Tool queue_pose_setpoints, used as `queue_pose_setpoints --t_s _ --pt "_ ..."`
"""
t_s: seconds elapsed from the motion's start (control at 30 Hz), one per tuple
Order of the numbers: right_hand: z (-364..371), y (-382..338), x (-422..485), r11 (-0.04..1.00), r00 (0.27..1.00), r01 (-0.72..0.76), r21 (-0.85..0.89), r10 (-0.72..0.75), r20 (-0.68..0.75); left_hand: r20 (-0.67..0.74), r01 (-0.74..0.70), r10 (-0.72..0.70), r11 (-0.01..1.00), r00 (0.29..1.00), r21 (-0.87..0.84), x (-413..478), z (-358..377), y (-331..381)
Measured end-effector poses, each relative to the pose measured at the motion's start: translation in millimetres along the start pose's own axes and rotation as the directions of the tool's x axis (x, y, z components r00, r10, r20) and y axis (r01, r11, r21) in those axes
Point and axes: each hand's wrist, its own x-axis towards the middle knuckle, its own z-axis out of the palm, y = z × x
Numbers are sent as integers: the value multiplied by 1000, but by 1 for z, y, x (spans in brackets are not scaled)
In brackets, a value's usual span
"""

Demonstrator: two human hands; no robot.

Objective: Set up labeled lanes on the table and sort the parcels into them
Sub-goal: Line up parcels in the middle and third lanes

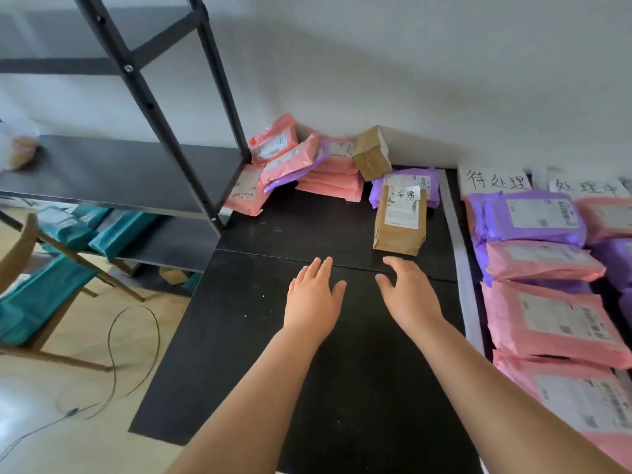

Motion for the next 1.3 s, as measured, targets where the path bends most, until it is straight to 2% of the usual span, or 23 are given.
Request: queue_pose_setpoints --t_s 0.27,0.47,0.6,0.73,0.83,1.03,1.3 --pt "-10 24 62 977 973 -212 24 214 -83 161 -71 85 993 983 -91 87 17 25" --pt "-15 50 113 927 928 -370 67 372 -21 260 -74 114 985 959 -158 149 32 52" --pt "-12 56 138 932 932 -363 24 363 -4 305 -79 128 983 944 -166 178 45 68" --pt "-7 61 160 906 909 -417 76 415 43 356 25 33 987 934 -157 197 56 76" --pt "0 67 168 894 902 -431 124 426 70 366 21 35 988 930 -150 199 65 76" --pt "0 66 161 880 893 -450 150 445 65 322 122 -11 937 947 -327 189 63 75" --pt "-19 51 110 867 932 -355 351 356 63 234 251 -135 767 963 -590 136 34 75"
